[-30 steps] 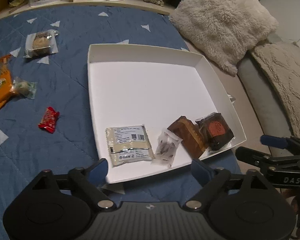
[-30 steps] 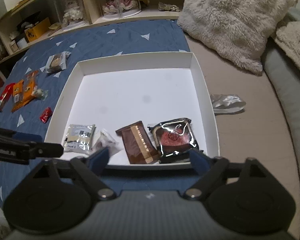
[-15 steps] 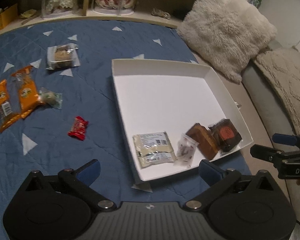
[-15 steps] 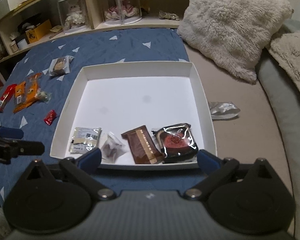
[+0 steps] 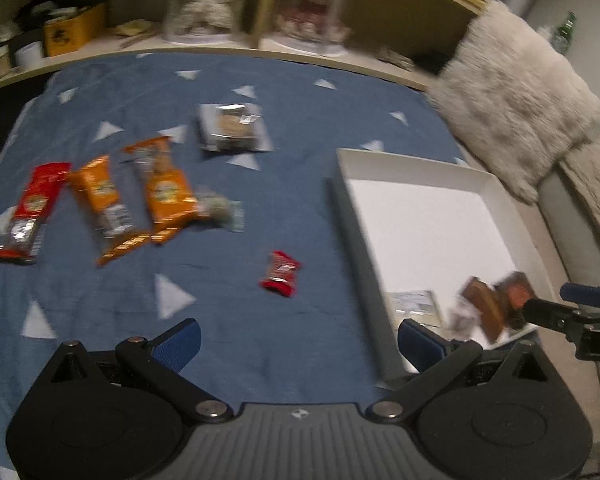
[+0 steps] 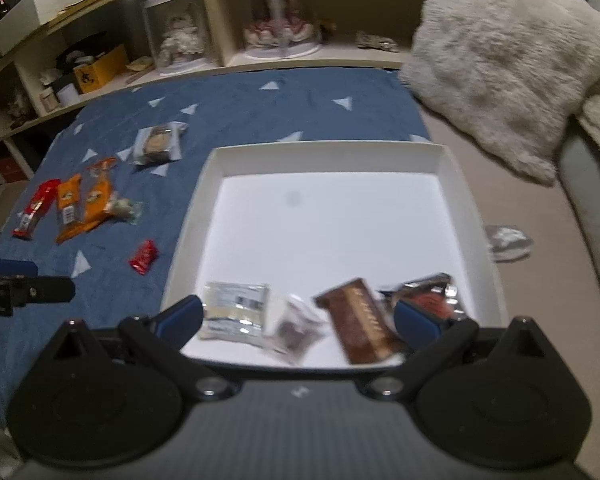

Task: Organize snacks
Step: 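Move both tools to the snacks on the quilt and open them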

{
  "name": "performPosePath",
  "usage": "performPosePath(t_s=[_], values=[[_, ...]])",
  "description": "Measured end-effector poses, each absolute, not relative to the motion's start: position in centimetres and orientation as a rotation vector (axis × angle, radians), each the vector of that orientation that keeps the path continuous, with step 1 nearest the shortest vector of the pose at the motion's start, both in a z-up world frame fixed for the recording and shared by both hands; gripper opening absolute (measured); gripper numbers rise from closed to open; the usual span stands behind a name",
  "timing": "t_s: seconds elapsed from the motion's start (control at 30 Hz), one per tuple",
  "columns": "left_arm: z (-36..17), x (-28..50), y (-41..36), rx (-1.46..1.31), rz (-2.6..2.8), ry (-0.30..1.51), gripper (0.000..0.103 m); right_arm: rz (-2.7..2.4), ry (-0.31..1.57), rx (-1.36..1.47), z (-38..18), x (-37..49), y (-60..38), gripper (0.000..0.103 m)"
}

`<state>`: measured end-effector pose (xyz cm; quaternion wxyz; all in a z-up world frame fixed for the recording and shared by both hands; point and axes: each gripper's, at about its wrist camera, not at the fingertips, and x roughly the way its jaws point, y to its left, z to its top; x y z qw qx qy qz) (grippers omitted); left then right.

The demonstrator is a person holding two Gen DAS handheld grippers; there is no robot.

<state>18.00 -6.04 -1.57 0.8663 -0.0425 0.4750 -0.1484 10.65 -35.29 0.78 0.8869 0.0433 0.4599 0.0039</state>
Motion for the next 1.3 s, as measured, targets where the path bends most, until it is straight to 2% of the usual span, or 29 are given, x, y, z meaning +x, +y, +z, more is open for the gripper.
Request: performPosePath(t_s=[0.63,1.03,1.17,1.3], values=[[-4.1,20.9,6.9,-0.147,-0.098,0.958,0.103,0.216,0.897,0.095,-1.7,14.5,-25.2,0.102],[-4.4,24.3,10.4,-0.094,-0.040,0.829,0.103,0.356,0.829,-0.148,-4.4,16.7,-20.5,0.102],[-5.2,25.8,10.5,-0.041,-0.023,0.791,0.103,0.450,0.826,-0.189,-5.3,18.1,-19.5,0.092],[-6.4,27.1,11.1,-0.030,-0.007,0.786,0.103,0.491,0.834,-0.224,-6.3,19.6,-19.0,0.078]])
